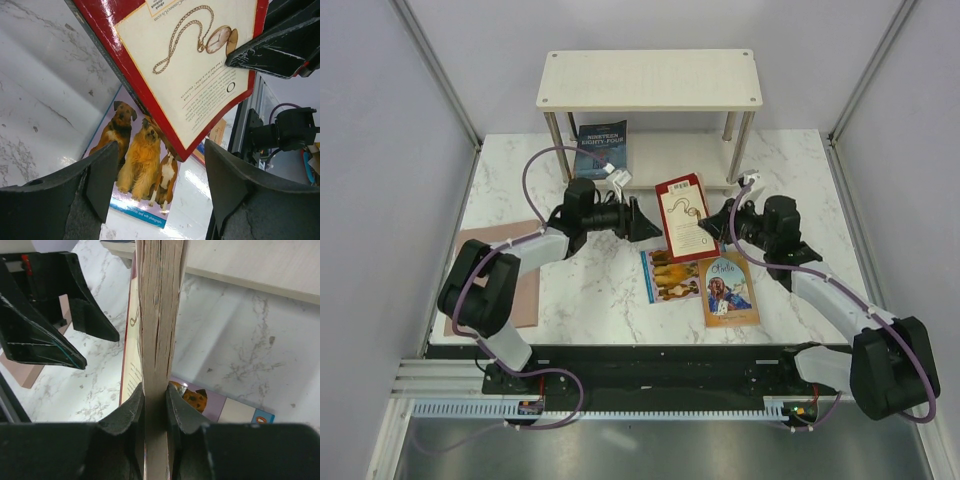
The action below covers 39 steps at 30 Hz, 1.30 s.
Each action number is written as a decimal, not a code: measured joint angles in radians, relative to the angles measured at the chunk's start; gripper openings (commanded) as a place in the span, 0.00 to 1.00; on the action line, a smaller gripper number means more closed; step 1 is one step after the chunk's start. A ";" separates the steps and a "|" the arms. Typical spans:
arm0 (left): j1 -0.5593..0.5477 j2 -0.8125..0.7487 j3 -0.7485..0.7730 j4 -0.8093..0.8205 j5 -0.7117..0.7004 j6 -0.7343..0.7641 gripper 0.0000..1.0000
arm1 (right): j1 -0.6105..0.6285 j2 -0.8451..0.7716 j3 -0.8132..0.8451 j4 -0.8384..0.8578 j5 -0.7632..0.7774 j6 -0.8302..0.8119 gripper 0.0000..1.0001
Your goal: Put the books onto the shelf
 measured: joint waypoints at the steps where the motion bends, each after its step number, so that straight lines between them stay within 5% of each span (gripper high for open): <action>1: 0.000 0.000 -0.012 0.017 0.000 -0.006 0.77 | 0.000 0.006 0.004 0.003 -0.012 0.003 0.00; 7: 0.000 0.014 -0.037 0.184 0.018 -0.059 0.85 | 0.000 0.049 0.029 0.066 -0.114 0.041 0.00; 14: 0.000 0.105 -0.079 0.465 0.058 -0.190 0.81 | 0.000 0.086 0.033 0.140 -0.201 0.104 0.00; 16: 0.000 0.129 -0.088 0.521 0.066 -0.224 0.68 | 0.000 0.088 0.033 0.165 -0.222 0.122 0.00; 17: 0.000 0.135 -0.093 0.549 0.069 -0.240 0.40 | 0.000 0.088 0.033 0.176 -0.230 0.128 0.00; 19: 0.000 0.140 -0.101 0.607 0.081 -0.278 0.10 | 0.001 0.092 0.033 0.193 -0.238 0.137 0.00; 21: 0.000 0.140 -0.101 0.657 0.105 -0.307 0.02 | -0.003 0.102 0.033 0.209 -0.235 0.137 0.00; 23: 0.000 0.140 -0.101 0.679 0.119 -0.319 0.02 | -0.006 0.110 0.034 0.221 -0.234 0.138 0.21; 25: 0.002 0.134 -0.102 0.659 0.121 -0.315 0.02 | -0.005 0.116 0.039 0.208 -0.228 0.137 0.47; 28: 0.000 0.074 -0.116 0.553 0.098 -0.255 0.02 | 0.001 0.126 0.072 0.129 -0.188 0.134 0.63; 34: -0.034 -0.202 -0.154 0.226 -0.106 0.026 0.02 | -0.023 0.175 0.156 0.057 -0.182 0.203 0.66; 39: -0.046 -0.326 -0.175 0.096 -0.268 0.201 0.02 | -0.119 0.286 0.159 0.259 -0.323 0.460 0.66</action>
